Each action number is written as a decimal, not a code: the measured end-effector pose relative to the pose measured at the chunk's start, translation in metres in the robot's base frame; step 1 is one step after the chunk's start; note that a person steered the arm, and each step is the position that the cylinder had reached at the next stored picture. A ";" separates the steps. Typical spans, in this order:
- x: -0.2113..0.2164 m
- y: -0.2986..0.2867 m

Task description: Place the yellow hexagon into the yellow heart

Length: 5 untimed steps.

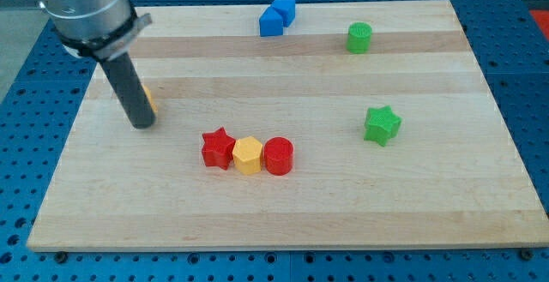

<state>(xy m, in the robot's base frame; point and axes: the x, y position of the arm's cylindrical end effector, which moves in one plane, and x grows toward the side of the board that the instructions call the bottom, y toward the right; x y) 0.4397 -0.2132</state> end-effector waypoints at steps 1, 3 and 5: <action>-0.022 -0.026; -0.017 0.007; -0.007 0.166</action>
<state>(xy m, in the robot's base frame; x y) 0.4330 -0.0476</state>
